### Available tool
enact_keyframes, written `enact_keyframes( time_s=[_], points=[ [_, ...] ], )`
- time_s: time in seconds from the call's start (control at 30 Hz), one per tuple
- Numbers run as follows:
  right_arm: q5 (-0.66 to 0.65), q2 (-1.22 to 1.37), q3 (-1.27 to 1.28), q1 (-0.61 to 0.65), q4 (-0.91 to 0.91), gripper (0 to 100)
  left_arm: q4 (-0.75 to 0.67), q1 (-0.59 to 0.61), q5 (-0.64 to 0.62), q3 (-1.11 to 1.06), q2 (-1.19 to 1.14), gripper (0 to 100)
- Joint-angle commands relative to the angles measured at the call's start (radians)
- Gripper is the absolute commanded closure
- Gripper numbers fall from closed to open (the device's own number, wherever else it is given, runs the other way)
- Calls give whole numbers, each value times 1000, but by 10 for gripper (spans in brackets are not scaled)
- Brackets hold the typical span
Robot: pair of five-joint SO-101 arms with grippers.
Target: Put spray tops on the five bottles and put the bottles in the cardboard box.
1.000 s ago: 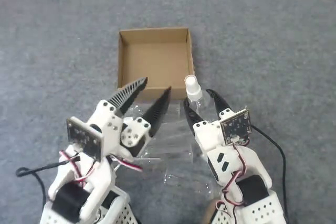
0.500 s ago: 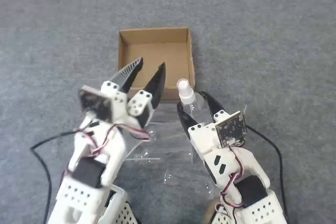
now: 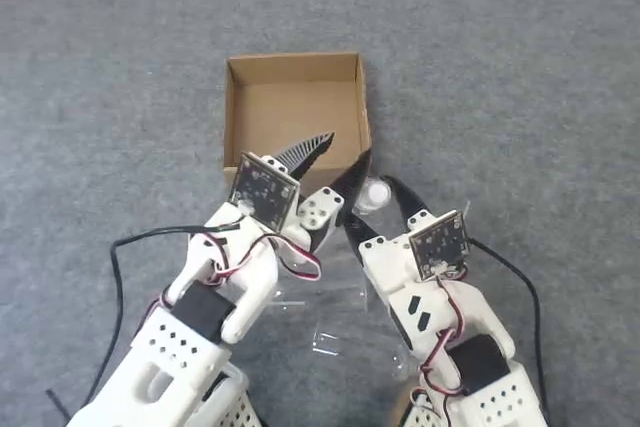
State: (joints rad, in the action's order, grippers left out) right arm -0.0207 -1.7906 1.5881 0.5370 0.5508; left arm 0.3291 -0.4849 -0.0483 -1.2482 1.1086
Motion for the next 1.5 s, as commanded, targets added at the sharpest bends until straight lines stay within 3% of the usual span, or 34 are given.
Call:
enact_keyframes(
  time_s=[0.0, 0.37, 0.63, 0.87, 1.3, 1.47],
  points=[
    [-17, -25, -61, 5, -18, 993, 15, -35, 15, 18, -37, 841],
    [-17, -25, -46, -59, -19, 993, 121, -77, 15, 81, -37, 841],
    [-17, -25, -44, -62, -18, 993, 126, 58, 8, 140, -35, 841],
    [-17, -24, -26, -64, -18, 993, 126, 104, 8, 208, -35, 841],
    [-17, -22, -23, -64, -18, 993, 310, 400, 8, 202, -35, 841],
    [-17, -16, -21, -62, -18, 993, 316, 505, -97, 108, -6, 841]
  ],
)
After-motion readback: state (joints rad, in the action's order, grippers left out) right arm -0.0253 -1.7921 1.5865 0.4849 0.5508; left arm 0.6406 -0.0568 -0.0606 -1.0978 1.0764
